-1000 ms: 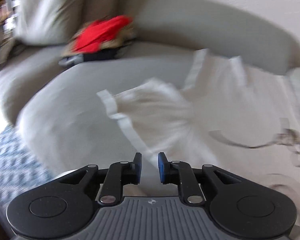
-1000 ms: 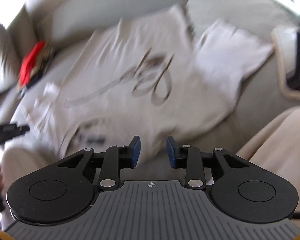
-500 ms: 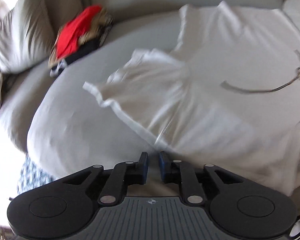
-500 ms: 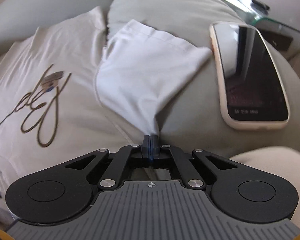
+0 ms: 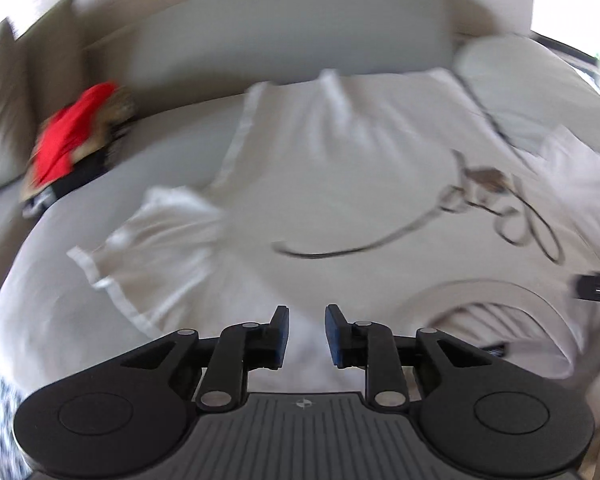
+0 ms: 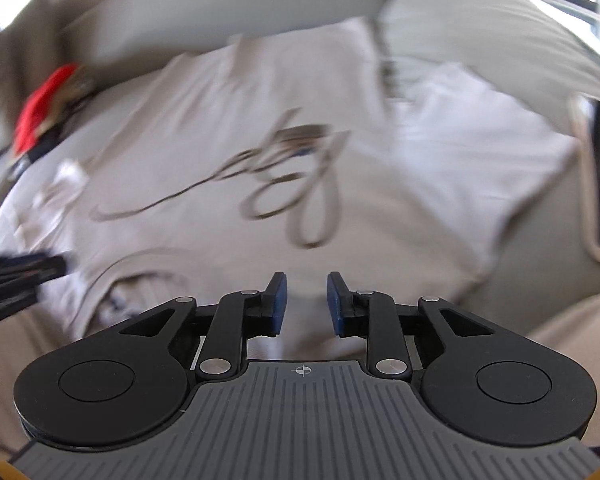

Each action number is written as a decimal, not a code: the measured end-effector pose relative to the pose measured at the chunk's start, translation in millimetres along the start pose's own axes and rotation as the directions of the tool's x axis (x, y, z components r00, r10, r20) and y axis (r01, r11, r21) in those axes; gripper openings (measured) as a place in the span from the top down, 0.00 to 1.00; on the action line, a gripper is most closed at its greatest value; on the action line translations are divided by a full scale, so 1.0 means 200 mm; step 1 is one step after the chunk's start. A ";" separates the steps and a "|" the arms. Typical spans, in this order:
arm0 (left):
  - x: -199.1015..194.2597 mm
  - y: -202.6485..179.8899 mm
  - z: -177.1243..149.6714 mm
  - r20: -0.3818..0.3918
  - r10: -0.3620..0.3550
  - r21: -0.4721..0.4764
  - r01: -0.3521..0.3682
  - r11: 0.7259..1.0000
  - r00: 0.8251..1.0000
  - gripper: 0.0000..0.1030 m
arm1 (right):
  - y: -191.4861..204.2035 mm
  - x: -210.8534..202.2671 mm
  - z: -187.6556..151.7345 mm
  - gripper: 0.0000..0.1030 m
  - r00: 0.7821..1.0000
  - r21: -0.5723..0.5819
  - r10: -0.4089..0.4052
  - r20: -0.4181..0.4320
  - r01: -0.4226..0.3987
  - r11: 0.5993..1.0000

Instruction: Fold clothes

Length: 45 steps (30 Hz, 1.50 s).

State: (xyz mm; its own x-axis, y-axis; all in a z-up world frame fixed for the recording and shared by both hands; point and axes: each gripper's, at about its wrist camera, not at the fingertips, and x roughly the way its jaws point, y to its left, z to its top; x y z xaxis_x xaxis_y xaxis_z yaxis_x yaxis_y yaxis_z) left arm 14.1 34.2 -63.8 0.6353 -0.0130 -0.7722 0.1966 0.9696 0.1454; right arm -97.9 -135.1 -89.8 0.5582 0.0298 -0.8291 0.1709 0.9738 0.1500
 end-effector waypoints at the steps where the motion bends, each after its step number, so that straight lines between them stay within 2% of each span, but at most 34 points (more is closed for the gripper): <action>1: 0.02 -0.03 -0.01 -0.008 -0.005 0.025 0.005 1.000 1.000 0.75 | 0.01 0.00 -0.02 0.70 1.000 -0.017 0.003 -0.017 -0.004 1.000; 2: 0.02 -0.05 -0.05 -0.026 -0.008 0.037 0.009 0.999 1.000 0.76 | 0.02 0.00 -0.03 0.70 0.999 -0.034 0.006 -0.034 -0.007 0.999; 3: 0.03 -0.06 -0.08 -0.044 -0.012 0.049 0.014 0.999 0.999 0.86 | 0.03 0.00 -0.05 0.70 0.999 -0.051 0.009 -0.052 -0.011 0.999; 6: 0.01 -0.09 -0.17 -0.078 0.009 0.124 0.001 0.992 0.997 0.87 | 0.06 0.01 -0.09 0.70 0.994 -0.101 0.015 -0.104 -0.025 0.995; 8: -0.02 -0.07 -0.20 -0.122 0.010 0.112 0.004 0.994 0.992 0.87 | 0.04 0.01 -0.13 0.70 0.985 -0.085 0.028 -0.168 -0.043 0.995; 10: -0.04 0.00 -0.19 -0.198 -0.047 0.020 0.052 0.998 0.979 0.82 | -0.01 -0.04 -0.16 0.70 0.985 -0.024 0.068 -0.156 -0.073 0.997; 11: -0.07 0.03 -0.19 -0.180 -0.072 -0.021 0.070 0.997 0.981 0.76 | -0.01 -0.08 -0.15 0.70 0.991 -0.013 0.077 -0.113 -0.079 0.997; 12: -0.10 0.06 -0.18 -0.160 -0.095 -0.060 0.087 0.994 0.982 0.74 | -0.02 -0.11 -0.14 0.70 0.994 -0.004 0.085 -0.071 -0.086 0.996; 14: -0.16 0.07 -0.14 -0.086 -0.072 -0.052 0.067 0.996 0.994 0.73 | 0.01 -0.16 -0.10 0.69 0.995 -0.015 0.095 0.005 -0.095 0.995; 15: -0.17 0.07 -0.11 -0.048 -0.059 -0.045 0.057 0.997 0.997 0.68 | 0.02 -0.17 -0.07 0.69 0.994 -0.026 0.103 0.026 -0.102 0.994; 17: -0.14 0.05 -0.07 -0.030 -0.047 -0.035 0.046 0.998 0.998 0.68 | 0.05 -0.15 -0.01 0.69 0.992 -0.047 0.116 0.046 -0.113 0.992; 20: -0.05 0.01 -0.02 -0.044 -0.028 -0.025 0.027 0.999 0.999 0.68 | 0.11 -0.08 0.01 0.69 0.992 -0.075 0.123 0.029 -0.121 0.990; 23: 0.04 -0.04 -0.06 -0.113 -0.036 -0.021 0.034 0.999 0.993 0.69 | 0.15 -0.02 0.01 0.69 0.993 -0.102 0.115 -0.004 -0.115 0.988; 26: 0.01 -0.08 -0.12 -0.086 -0.017 0.033 0.020 0.999 0.996 0.70 | 0.13 0.01 -0.05 0.68 0.988 -0.081 0.122 -0.092 -0.129 0.988; 30: -0.07 -0.06 -0.07 -0.093 -0.065 0.030 0.068 0.997 0.994 0.72 | 0.07 -0.01 -0.08 0.69 0.975 -0.007 0.147 -0.164 -0.151 0.989; 32: -0.11 -0.05 -0.05 -0.097 -0.089 0.029 0.093 0.995 0.991 0.71 | 0.05 -0.07 -0.06 0.67 0.978 0.012 0.169 -0.120 -0.168 0.986; 34: -0.15 -0.04 -0.03 -0.100 -0.113 0.027 0.117 0.993 0.988 0.68 | 0.05 -0.18 -0.02 0.66 0.977 0.017 0.209 -0.034 -0.209 0.978; 36: -0.19 -0.03 -0.01 -0.102 -0.137 0.025 0.140 0.990 0.985 0.67 | 0.04 -0.31 0.04 0.56 0.969 0.001 0.243 0.053 -0.244 0.970; 40: -0.38 0.09 0.16 0.034 -0.171 -0.013 0.171 0.985 0.985 0.65 | 0.01 -0.53 0.21 0.39 0.936 -0.020 0.271 0.225 -0.273 0.962; 43: -0.50 0.19 0.32 0.152 -0.175 -0.036 0.183 0.983 0.973 0.61 | -0.03 -0.68 0.37 0.37 0.903 -0.008 0.269 0.334 -0.282 0.959; 45: -0.48 0.29 0.47 0.199 -0.194 -0.085 0.215 0.973 0.960 0.59 | -0.08 -0.71 0.50 0.37 0.891 0.029 0.252 0.377 -0.283 0.959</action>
State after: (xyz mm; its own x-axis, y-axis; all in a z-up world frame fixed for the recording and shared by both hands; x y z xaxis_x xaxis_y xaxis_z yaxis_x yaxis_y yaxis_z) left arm 33.7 68.9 76.7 0.7208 -0.2498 -0.6466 0.2640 0.9614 -0.0771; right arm -98.0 -177.4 79.9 0.8468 0.1869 -0.4980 0.0290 0.9187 0.3940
